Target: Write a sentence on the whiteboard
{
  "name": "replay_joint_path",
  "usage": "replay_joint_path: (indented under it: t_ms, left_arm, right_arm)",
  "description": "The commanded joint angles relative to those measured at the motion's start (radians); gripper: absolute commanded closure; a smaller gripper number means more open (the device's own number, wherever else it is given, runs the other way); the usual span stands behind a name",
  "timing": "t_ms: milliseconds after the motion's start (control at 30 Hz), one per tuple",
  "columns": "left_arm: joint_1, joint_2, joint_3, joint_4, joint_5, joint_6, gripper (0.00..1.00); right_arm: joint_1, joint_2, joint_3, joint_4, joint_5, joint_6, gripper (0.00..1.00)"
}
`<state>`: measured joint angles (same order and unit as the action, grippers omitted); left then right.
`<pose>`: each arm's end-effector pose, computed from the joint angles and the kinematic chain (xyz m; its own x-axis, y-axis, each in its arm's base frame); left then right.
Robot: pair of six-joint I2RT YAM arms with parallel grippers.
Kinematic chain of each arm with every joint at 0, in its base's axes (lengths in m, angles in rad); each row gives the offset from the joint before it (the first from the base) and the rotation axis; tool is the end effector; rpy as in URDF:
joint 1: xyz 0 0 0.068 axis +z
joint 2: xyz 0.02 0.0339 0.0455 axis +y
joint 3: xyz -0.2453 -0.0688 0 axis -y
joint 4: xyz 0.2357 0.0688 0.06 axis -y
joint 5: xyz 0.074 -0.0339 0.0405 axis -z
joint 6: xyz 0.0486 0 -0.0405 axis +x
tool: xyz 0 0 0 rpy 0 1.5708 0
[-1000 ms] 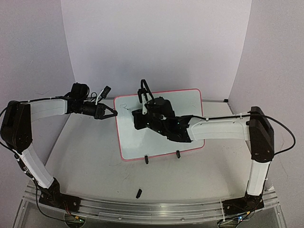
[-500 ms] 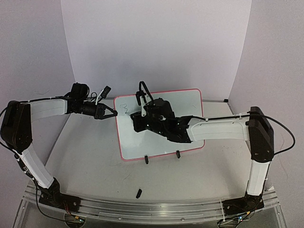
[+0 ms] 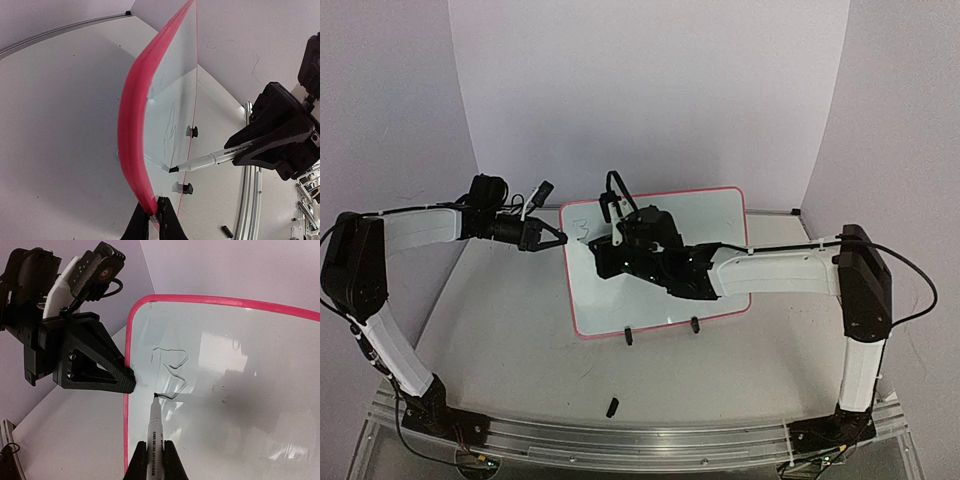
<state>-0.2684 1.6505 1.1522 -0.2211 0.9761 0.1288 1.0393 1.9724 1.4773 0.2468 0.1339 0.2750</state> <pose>0.3281 -0.1320 0.2314 -0.5338 0.2215 -0.8161 0.8247 0.3494 -0.4447 0.2439 0.4021 0.2501 -0.3341 -0.0372 -0.9418 -0.7253 0.6483 0.2316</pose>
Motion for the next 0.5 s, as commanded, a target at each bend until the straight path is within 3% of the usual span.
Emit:
replay_joint_path:
  t_ms: [0,467]
  left_arm:
    - [-0.023,-0.016,0.025,-0.018,-0.048,0.094,1.0]
    - [-0.023,-0.019,0.026,-0.018,-0.048,0.093,1.0]
  right_arm:
    - [0.014,-0.075,-0.003,0.039,-0.02,-0.026,1.0]
    - [0.017,-0.034,0.094,0.013,0.05,-0.068,1.0]
